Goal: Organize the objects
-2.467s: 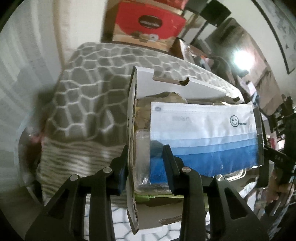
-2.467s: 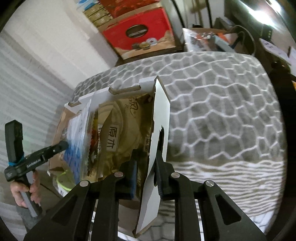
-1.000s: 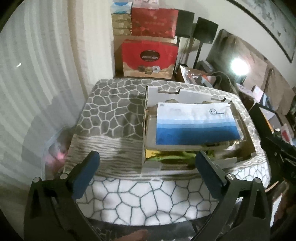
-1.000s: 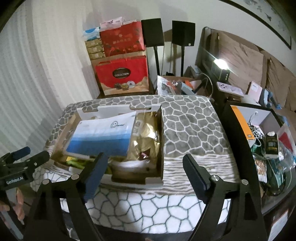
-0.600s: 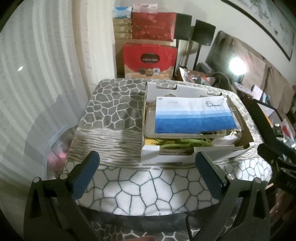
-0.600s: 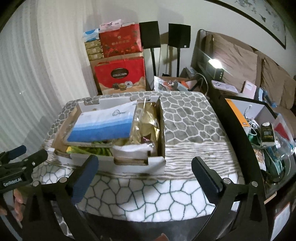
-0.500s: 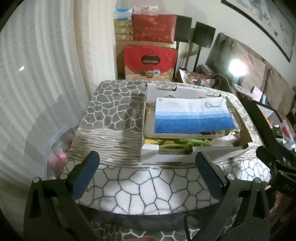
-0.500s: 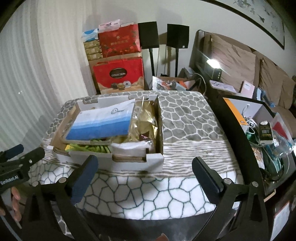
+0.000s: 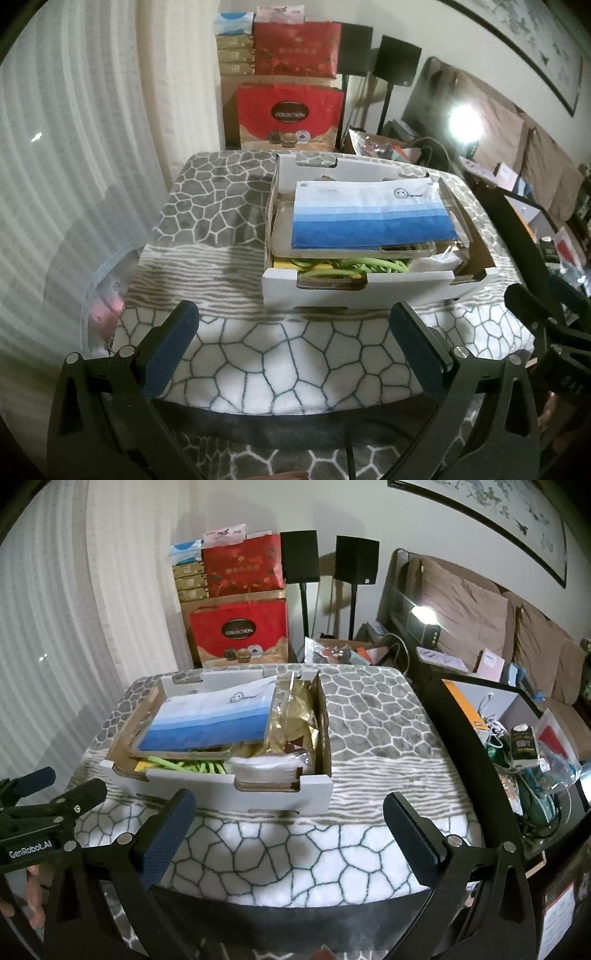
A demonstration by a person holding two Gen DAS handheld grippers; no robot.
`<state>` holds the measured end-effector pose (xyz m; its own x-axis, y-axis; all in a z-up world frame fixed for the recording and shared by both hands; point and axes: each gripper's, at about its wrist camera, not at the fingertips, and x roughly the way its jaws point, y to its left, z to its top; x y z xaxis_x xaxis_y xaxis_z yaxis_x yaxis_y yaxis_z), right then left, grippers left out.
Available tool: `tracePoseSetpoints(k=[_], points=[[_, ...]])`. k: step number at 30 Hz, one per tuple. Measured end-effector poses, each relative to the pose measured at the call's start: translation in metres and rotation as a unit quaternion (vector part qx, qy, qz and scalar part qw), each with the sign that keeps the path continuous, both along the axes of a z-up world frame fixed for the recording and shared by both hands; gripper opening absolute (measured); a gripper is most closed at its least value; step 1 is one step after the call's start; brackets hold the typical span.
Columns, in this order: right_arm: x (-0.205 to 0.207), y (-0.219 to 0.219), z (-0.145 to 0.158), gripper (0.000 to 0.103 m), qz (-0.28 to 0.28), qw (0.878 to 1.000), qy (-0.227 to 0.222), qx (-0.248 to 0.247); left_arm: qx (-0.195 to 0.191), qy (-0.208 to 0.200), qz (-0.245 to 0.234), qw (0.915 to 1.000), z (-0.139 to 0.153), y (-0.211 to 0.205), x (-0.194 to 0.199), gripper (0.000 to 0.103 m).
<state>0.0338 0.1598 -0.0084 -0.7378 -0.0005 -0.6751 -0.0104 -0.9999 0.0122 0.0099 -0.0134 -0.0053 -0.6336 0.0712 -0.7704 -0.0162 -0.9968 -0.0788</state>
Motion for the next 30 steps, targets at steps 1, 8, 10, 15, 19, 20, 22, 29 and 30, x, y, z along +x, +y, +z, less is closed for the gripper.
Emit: tracePoseSetpoints(k=[1,8,10,15,19,20,22,29,30], points=[[0.0007,0.0005,0.0005,0.102,-0.002,1.0,0.001,0.0,-0.001,0.001,0.001,1.0,0.0006,0.0001,0.0001,0.103],[0.0003,0.0012,0.002,0.102,-0.007,1.0,0.004,-0.003,0.0,0.004,0.008,1.0,0.0035,-0.0018,0.0014,0.103],[0.0002,0.0013,0.0024,0.102,-0.006,1.0,0.003,-0.005,0.001,0.004,0.009,0.9999,0.0041,-0.0025,0.0013,0.103],[-0.0004,0.0016,0.003,0.102,-0.007,1.0,0.002,-0.006,-0.001,0.003,0.009,1.0,0.0047,-0.0024,0.0004,0.103],[-0.0006,0.0022,0.0031,0.102,-0.006,1.0,0.002,-0.006,-0.003,0.003,0.01,0.9999,0.0048,-0.0021,0.0004,0.103],[-0.0006,0.0023,0.0032,0.102,-0.006,1.0,0.002,-0.006,-0.002,0.003,0.01,0.9999,0.0047,-0.0021,0.0004,0.103],[-0.0015,0.002,0.0031,0.102,-0.006,1.0,0.003,-0.006,-0.003,0.002,0.011,0.9999,0.0045,-0.0022,0.0003,0.103],[-0.0014,0.0006,0.0032,0.102,-0.006,1.0,0.002,-0.007,-0.006,0.003,0.012,0.9999,0.0044,-0.002,0.0008,0.103],[-0.0014,0.0004,0.0032,0.102,-0.006,1.0,0.002,-0.007,-0.006,0.003,0.012,0.9999,0.0044,-0.0022,0.0007,0.103]])
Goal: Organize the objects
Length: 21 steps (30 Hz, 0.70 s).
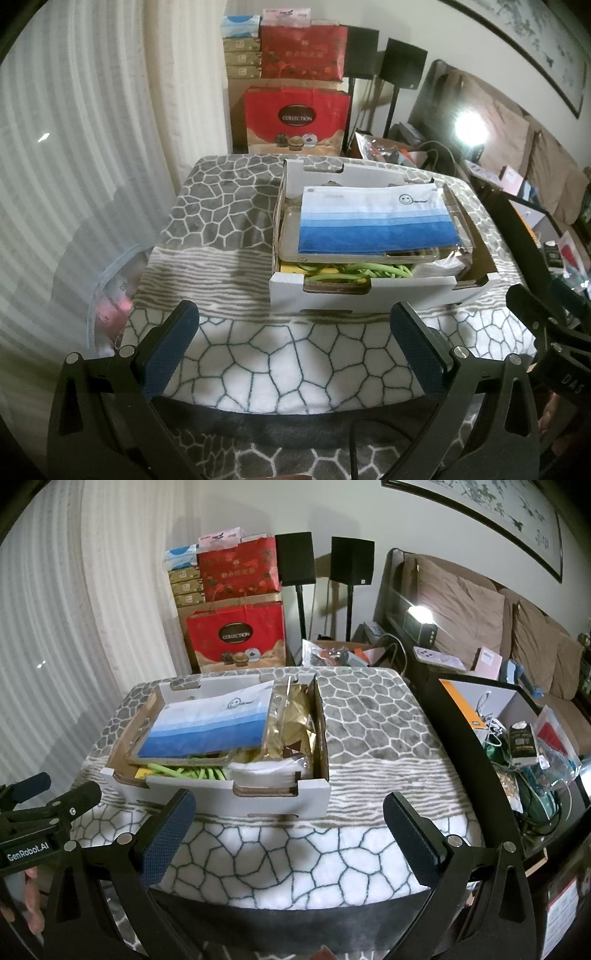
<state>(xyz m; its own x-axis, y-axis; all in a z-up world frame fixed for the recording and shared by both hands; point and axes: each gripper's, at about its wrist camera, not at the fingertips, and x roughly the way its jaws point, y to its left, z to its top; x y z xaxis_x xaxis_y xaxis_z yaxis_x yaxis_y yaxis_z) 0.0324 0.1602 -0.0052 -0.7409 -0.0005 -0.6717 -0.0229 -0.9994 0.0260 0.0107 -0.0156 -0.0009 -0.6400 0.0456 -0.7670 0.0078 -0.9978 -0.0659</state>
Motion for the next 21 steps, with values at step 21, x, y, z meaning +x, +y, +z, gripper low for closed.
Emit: tracePoseSetpoints(k=[21], points=[[0.0016,-0.0037,-0.0017,0.102,0.0,1.0,-0.002,-0.003,-0.009,0.004,0.006,0.9999,0.001,0.001,0.002,0.103]])
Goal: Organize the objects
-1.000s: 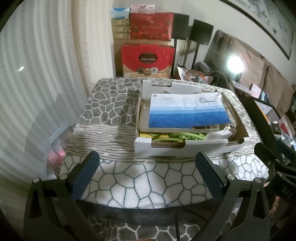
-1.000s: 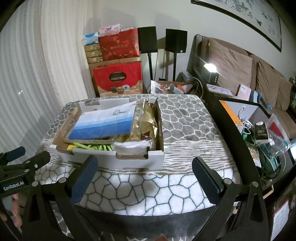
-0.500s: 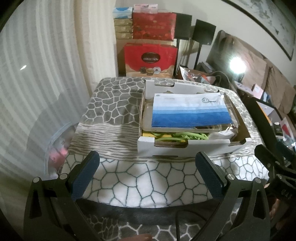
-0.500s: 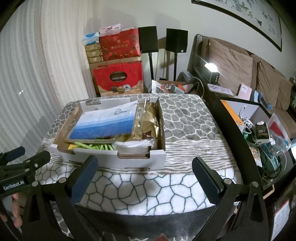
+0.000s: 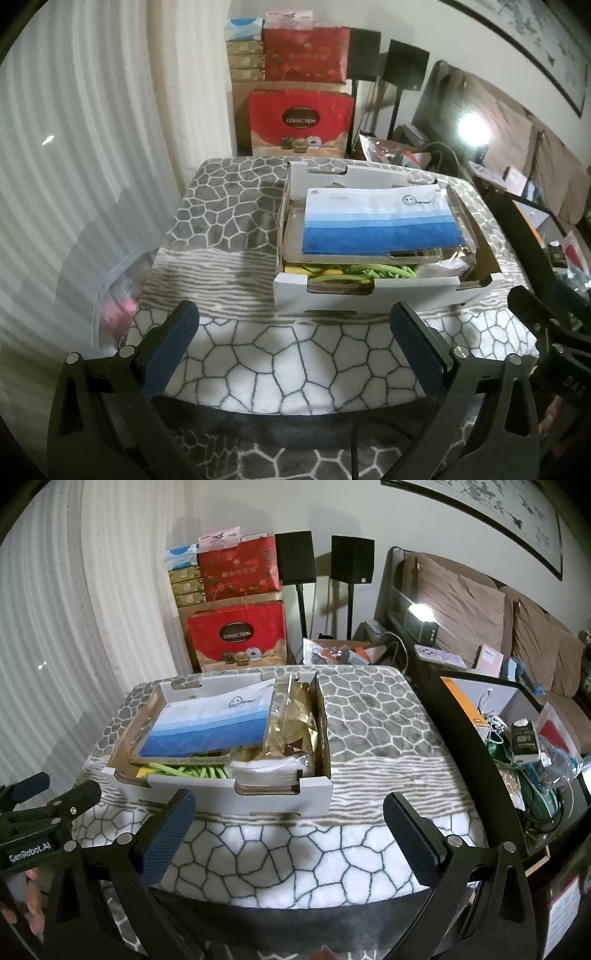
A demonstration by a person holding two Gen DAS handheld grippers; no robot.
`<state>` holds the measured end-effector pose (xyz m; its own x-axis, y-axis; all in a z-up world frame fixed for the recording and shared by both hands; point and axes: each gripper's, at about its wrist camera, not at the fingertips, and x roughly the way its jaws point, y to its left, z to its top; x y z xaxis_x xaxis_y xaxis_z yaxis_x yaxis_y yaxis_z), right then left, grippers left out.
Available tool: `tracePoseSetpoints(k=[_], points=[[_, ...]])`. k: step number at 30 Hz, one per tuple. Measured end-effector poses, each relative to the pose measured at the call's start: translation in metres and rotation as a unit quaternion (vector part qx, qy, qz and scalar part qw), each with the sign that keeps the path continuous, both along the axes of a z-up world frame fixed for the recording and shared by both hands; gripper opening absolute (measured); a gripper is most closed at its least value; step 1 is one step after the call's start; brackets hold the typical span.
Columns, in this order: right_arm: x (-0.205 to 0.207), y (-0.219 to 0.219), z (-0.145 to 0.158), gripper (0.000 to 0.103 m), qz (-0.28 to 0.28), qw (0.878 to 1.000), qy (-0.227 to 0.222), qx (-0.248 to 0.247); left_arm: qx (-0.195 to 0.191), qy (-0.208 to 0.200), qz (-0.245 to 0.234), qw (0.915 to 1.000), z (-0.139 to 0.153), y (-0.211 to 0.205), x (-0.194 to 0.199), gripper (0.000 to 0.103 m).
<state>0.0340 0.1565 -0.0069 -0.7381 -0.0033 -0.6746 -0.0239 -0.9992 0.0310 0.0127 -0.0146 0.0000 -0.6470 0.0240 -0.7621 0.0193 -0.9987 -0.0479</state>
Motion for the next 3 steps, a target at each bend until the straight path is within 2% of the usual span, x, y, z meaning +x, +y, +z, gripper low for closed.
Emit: tracePoseSetpoints(k=[3], points=[[0.0001,-0.0017,-0.0001,0.102,0.0,1.0,-0.001,-0.001,0.001,-0.001,0.001,1.0,-0.0001,-0.0002,0.0002,0.103]])
